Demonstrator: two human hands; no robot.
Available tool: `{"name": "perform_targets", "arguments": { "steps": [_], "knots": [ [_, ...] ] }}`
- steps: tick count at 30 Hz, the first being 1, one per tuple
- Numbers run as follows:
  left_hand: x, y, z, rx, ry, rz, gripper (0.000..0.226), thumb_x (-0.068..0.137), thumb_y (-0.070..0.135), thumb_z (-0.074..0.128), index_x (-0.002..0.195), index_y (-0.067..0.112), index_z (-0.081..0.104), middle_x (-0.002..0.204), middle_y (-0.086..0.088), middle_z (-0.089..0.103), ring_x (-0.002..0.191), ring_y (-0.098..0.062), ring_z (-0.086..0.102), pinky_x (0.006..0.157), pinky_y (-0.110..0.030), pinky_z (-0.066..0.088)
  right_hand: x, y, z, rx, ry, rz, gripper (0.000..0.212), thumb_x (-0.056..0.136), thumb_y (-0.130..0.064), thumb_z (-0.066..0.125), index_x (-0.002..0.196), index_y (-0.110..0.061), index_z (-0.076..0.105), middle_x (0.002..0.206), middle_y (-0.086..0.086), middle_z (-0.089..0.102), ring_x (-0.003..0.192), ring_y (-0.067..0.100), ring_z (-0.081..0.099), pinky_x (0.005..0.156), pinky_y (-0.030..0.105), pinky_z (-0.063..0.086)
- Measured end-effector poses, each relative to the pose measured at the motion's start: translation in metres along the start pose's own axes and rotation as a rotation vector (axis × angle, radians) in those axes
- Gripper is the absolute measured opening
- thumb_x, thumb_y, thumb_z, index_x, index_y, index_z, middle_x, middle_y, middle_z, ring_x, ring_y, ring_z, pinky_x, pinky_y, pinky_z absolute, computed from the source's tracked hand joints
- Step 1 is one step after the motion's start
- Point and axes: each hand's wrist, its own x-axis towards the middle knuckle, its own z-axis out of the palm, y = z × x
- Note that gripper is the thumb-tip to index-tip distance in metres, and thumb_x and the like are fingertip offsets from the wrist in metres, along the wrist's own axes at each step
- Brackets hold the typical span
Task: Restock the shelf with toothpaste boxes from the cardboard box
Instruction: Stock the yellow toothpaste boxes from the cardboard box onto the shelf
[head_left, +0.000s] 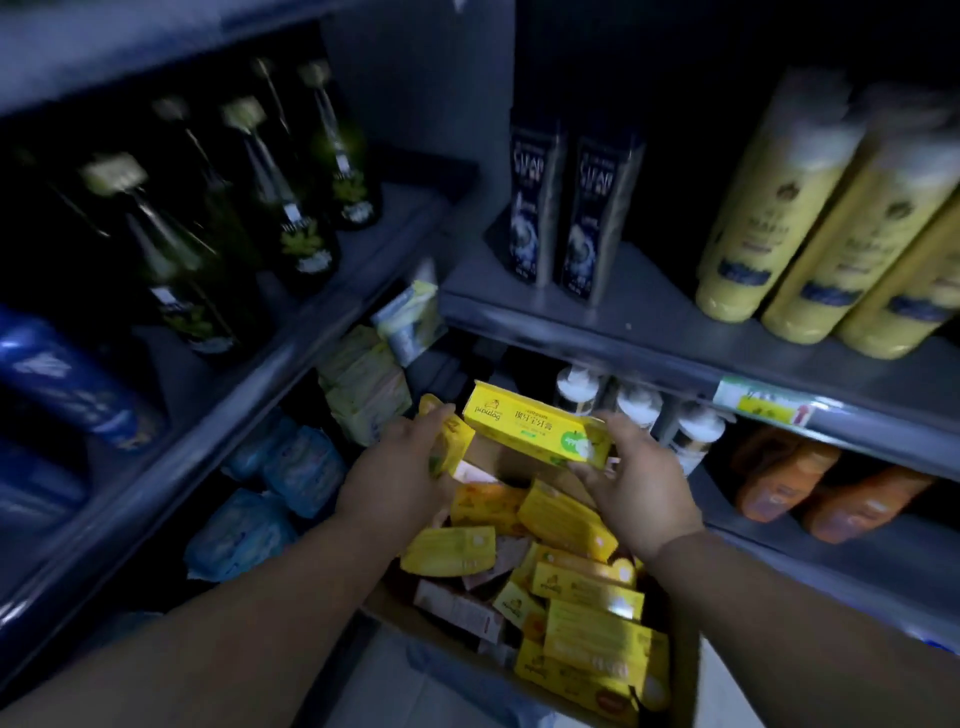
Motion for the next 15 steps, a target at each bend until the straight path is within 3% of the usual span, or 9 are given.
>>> {"name": "perform_targets", "arguments": {
  "steps": [5, 9, 15],
  "knots": [
    [-0.040, 0.026, -0.065, -0.022, 0.145, -0.037, 0.074, 0.087, 0.031, 0.061, 0.148, 0.037, 0.020, 0.129, -0.002, 0.042, 0.100, -0.021, 0.054, 0.069, -0.026, 0.037, 0.000, -0.041, -0.052, 0.038, -0.003, -0.120, 0.049, 0.087, -0.029, 0.072, 0.130, -0.026, 0.049, 0.094, 0.002, 0.061, 0.082, 0.023, 0.057, 0.066, 0.028, 0.040],
    [-0.079, 0.041, -0.112, -0.043, 0.282, -0.062, 0.072, 0.088, 0.028, 0.058, 0.145, 0.049, 0.019, 0.114, 0.002, 0.037, 0.089, -0.019, 0.052, 0.070, -0.029, 0.043, -0.005, -0.080, -0.083, 0.091, -0.003, -0.242, 0.040, 0.084, -0.028, 0.074, 0.118, -0.032, 0.054, 0.099, -0.003, 0.066, 0.088, 0.021, 0.061, 0.072, 0.033, 0.049],
    [-0.150, 0.043, -0.173, -0.049, 0.464, -0.116, 0.052, 0.090, 0.027, 0.060, 0.134, 0.040, 0.036, 0.112, 0.004, 0.037, 0.087, -0.016, 0.053, 0.075, -0.035, 0.050, -0.033, -0.145, -0.105, 0.139, -0.012, -0.444, 0.032, 0.086, -0.027, 0.072, 0.111, -0.032, 0.054, 0.092, -0.010, 0.061, 0.080, 0.013, 0.057, 0.063, 0.031, 0.045]
  ]
}}
